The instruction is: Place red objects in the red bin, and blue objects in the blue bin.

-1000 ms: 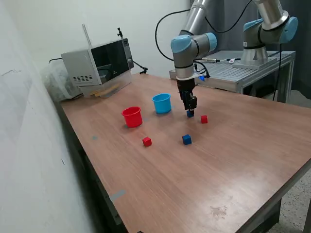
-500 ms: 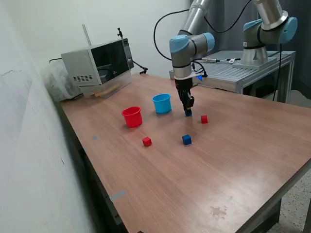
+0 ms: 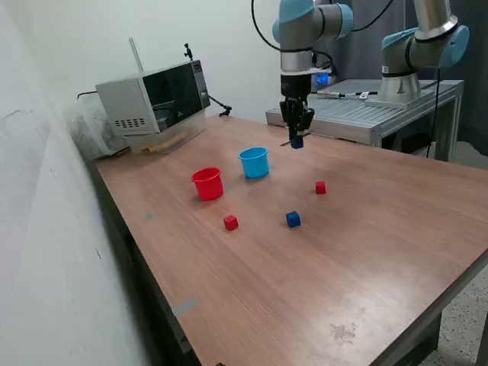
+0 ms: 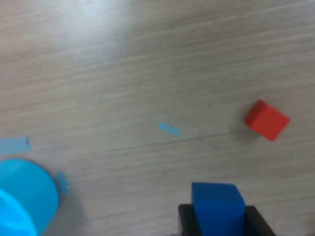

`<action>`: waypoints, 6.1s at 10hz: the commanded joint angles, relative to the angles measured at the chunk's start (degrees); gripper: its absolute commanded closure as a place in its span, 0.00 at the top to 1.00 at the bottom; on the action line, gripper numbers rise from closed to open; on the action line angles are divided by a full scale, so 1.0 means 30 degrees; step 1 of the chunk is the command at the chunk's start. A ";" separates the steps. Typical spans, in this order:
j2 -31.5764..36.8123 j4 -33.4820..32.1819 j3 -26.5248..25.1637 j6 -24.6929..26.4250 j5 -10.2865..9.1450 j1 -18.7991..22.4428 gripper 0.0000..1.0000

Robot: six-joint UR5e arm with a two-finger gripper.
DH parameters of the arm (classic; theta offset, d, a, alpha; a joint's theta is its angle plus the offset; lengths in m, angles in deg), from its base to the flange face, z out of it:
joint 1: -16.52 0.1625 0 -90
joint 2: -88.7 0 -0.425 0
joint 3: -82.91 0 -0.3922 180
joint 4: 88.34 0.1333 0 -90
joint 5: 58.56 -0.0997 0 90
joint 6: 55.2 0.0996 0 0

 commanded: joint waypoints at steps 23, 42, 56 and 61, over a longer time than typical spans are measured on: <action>0.4082 0.2948 0.0851 -0.1308 -0.0058 -0.0168 1.00; -0.8327 0.1253 0.9288 0.3351 -0.0878 0.3304 1.00; -0.9328 0.0431 0.9318 0.1628 -0.0849 0.2685 0.00; -0.5824 0.1769 0.8357 0.0480 -0.0936 0.3154 0.00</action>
